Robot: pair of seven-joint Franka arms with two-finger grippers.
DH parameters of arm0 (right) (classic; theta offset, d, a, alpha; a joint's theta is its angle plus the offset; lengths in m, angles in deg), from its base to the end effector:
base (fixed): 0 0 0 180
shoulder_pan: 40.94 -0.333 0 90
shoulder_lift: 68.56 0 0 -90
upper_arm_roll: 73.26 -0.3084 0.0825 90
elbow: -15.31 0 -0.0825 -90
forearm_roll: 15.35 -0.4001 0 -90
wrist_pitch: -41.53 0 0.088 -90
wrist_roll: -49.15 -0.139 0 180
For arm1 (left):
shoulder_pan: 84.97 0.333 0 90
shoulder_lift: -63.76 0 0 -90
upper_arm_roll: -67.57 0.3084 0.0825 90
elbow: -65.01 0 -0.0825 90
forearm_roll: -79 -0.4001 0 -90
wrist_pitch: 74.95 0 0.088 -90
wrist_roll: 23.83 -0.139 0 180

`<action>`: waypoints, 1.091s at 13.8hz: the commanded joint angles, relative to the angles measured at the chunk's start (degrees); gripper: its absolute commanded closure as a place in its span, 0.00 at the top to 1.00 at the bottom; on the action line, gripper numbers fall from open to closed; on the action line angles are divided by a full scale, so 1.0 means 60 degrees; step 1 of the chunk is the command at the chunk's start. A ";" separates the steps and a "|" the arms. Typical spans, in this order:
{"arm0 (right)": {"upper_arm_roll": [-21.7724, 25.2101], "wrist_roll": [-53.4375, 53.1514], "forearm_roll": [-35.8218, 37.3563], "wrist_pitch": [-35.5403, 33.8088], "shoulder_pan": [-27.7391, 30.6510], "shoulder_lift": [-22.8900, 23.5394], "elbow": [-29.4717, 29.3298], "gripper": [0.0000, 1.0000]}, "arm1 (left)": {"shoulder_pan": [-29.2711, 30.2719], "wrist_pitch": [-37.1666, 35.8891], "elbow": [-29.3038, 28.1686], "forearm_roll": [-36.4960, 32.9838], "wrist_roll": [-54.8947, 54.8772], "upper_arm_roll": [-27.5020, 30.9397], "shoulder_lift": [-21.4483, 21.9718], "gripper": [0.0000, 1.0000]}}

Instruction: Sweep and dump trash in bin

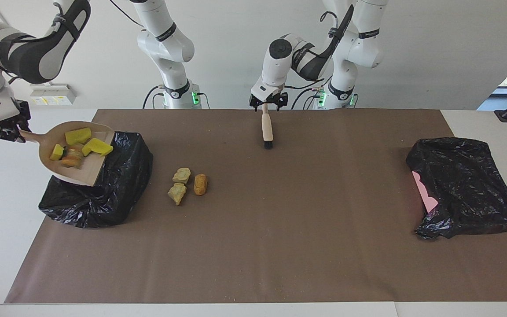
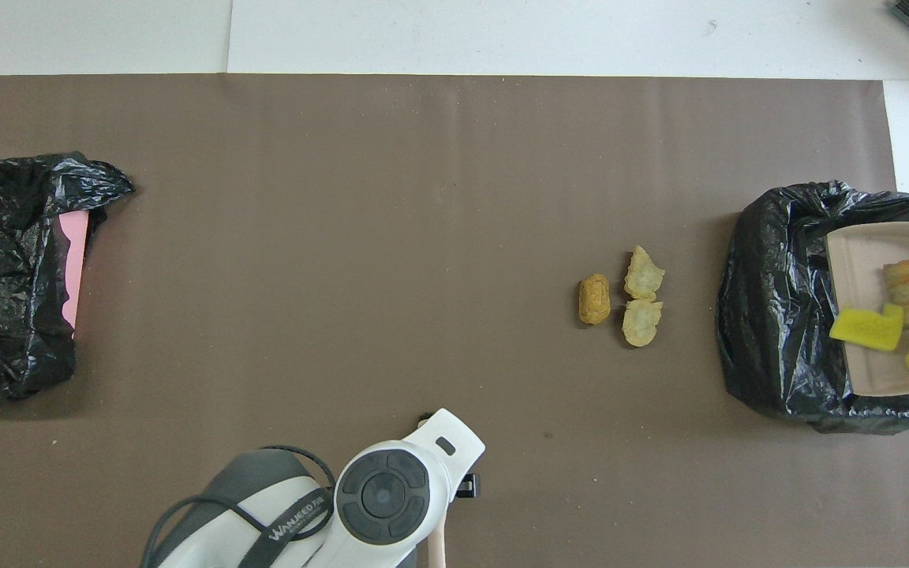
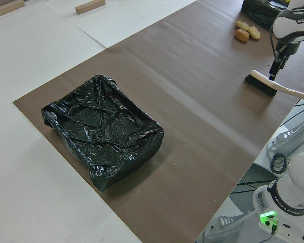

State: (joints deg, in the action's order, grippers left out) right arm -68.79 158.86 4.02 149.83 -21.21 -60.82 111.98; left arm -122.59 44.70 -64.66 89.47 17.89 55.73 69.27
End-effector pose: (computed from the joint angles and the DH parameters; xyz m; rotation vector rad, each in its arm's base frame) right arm 0.5613 -0.2880 0.4814 2.0452 2.0840 -0.4154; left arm 0.3193 -0.3946 0.3458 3.0941 -0.0564 -0.2362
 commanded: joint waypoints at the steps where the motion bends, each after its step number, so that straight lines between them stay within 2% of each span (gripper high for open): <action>1: -0.0071 0.0275 0.0755 0.0583 -0.0285 -0.0148 0.0340 0.00 | 0.1371 -0.0782 0.1948 -0.0851 -0.0726 -0.0092 -0.0743 1.00; 3: -0.0056 0.0187 0.1223 0.0904 -0.0432 -0.0045 0.0427 0.00 | 0.2309 -0.1277 0.2944 -0.0895 -0.1443 -0.0078 -0.0773 1.00; 5: -0.0056 0.0187 0.1968 0.1038 -0.0607 -0.0074 0.0559 0.00 | 0.3001 -0.2446 0.3824 -0.0939 -0.2612 -0.0078 -0.0787 1.00; 7: -0.0056 0.0129 0.2643 0.1183 -0.0710 -0.0059 0.0560 0.00 | 0.3703 -0.3065 0.4368 -0.0939 -0.3567 -0.0078 -0.0758 1.00; 10: -0.0056 0.0129 0.3696 0.1374 -0.0827 -0.0103 0.0676 0.00 | 0.4262 -0.3432 0.4896 -0.1143 -0.4256 -0.0078 -0.0758 1.00; 12: -0.0071 0.0129 0.4371 0.1651 -0.0915 -0.0220 0.0968 0.00 | 0.4321 -0.3492 0.5248 -0.1466 -0.4376 -0.0078 -0.0758 1.00; 15: -0.0071 -0.0118 0.5294 0.1858 -0.0988 -0.0498 0.1438 0.00 | 0.4920 -0.3463 0.5497 -0.1467 -0.4799 -0.0063 -0.0773 1.00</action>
State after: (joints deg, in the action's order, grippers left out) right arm -69.06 158.84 31.86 159.37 -27.01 -60.91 116.93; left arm -95.79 25.53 -34.55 81.70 -8.40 56.13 65.76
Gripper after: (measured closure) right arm 0.683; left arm 0.000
